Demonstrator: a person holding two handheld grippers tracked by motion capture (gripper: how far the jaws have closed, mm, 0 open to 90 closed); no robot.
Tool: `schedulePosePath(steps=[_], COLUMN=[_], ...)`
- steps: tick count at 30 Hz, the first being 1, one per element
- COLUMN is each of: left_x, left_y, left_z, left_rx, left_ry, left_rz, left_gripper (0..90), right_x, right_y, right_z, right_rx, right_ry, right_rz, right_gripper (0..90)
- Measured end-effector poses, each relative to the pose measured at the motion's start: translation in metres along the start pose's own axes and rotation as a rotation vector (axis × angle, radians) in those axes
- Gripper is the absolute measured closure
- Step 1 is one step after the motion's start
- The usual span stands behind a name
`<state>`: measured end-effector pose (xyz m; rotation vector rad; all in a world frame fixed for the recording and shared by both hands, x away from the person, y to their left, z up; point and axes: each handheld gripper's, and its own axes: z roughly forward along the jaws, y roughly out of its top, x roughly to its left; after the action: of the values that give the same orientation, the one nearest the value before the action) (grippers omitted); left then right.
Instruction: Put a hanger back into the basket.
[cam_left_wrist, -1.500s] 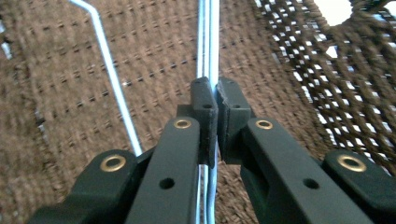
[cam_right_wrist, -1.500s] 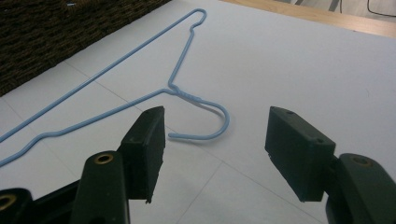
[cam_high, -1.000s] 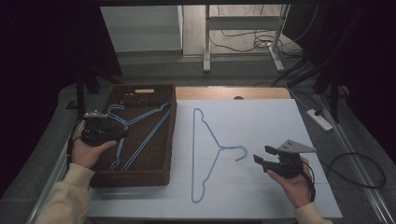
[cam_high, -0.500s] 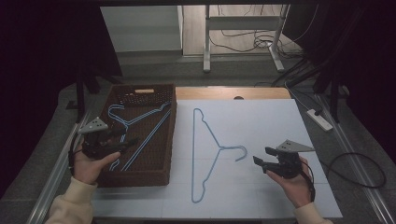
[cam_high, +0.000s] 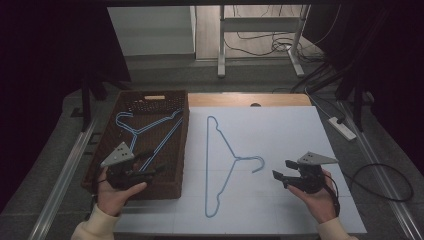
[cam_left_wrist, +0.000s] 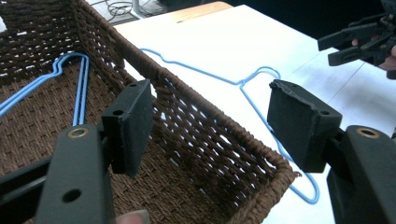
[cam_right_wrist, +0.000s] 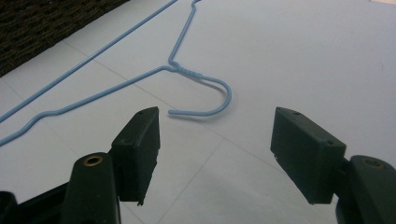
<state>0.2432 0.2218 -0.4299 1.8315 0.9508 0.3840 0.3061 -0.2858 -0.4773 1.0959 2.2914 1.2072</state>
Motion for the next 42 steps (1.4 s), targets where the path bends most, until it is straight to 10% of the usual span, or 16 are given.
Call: schedulePosePath(steps=[31,42], left_x=[-0.009,-0.009], left_y=[-0.014,-0.014], left_z=[0.004,0.005], left_rx=[0.018,0.024], left_ry=[-0.013,-0.019], left_rz=[0.003,-0.004], left_gripper=[31.9,31.9], right_x=[0.012,0.042], right_y=[0.002,0.022], right_z=[0.001,0.039], right_rx=[0.006,0.133], right_ry=[0.034,0.114], right_rz=[-0.013,-0.079], right_gripper=[35.4,76.7])
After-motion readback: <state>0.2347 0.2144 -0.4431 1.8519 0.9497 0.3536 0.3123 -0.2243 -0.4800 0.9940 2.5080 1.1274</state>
